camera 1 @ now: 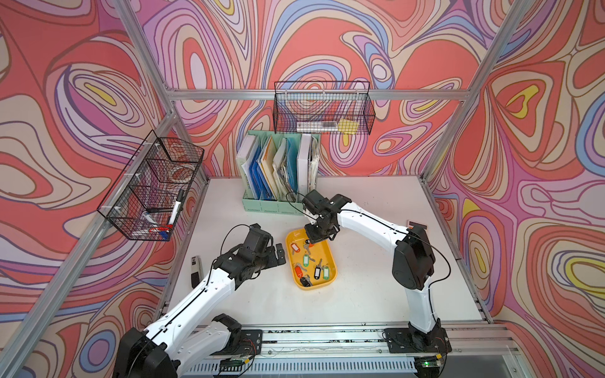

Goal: Take the keys out of the storage box
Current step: Pick up the key from the storage box, then place the key at the center of the board.

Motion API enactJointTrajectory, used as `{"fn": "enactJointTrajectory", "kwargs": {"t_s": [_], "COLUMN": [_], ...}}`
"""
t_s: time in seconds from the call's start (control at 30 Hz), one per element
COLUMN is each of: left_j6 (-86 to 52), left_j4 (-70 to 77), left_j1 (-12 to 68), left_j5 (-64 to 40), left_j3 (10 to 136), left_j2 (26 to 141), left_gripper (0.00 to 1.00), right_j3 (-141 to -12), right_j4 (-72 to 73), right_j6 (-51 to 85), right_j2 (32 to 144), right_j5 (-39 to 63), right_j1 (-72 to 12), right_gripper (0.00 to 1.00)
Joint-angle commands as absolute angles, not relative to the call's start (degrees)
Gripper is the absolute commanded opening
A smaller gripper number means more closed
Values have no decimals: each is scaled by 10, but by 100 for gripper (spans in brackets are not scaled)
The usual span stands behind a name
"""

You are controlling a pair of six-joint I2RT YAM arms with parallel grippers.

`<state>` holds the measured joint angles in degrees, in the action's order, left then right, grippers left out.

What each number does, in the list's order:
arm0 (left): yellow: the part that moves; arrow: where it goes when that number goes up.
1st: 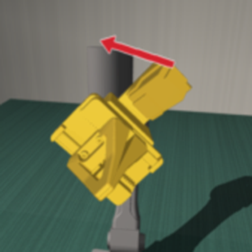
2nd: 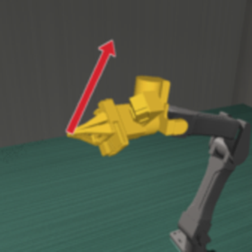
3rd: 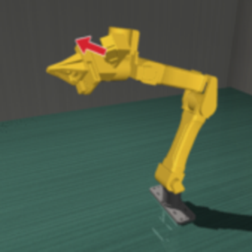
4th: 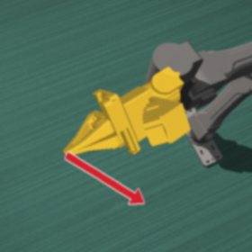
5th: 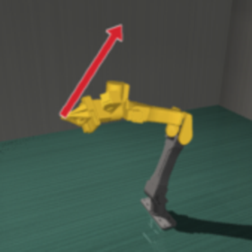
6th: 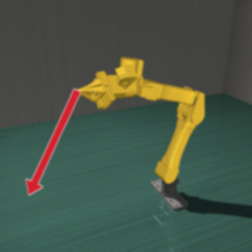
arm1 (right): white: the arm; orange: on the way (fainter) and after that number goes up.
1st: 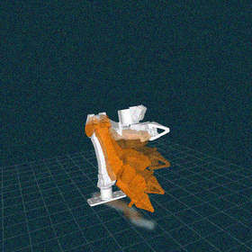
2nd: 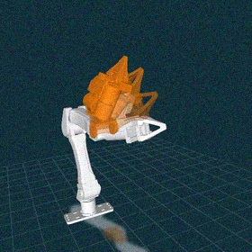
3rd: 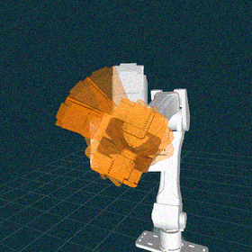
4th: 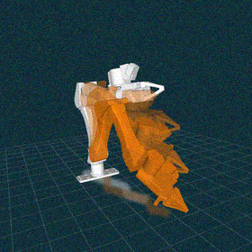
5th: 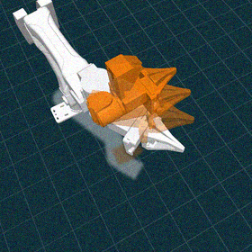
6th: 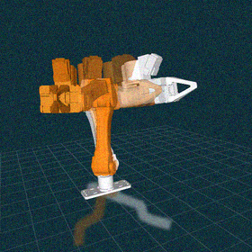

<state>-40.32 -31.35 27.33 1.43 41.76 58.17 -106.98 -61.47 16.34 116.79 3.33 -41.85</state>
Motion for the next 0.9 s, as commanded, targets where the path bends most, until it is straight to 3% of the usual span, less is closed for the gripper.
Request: {"fn": "enactJointTrajectory", "kwargs": {"t_s": [0.0, 0.4, 0.87], "left_j6": [-380, -357, -342], "left_j4": [-317, -324, -332], "left_j1": [269, 270, 270], "left_j5": [3, -23, -63], "left_j3": [440, 464, 484], "left_j2": [578, 599, 629], "left_gripper": [99, 96, 91], "right_j3": [-1096, -1089, -1106], "right_j4": [-639, -614, -525], "right_j6": [147, 115, 127], "right_j2": [1134, 1176, 1283], "right_j5": [-7, -81, -89], "right_j1": [-388, -265, -233], "right_gripper": [0, 0, 0]}}
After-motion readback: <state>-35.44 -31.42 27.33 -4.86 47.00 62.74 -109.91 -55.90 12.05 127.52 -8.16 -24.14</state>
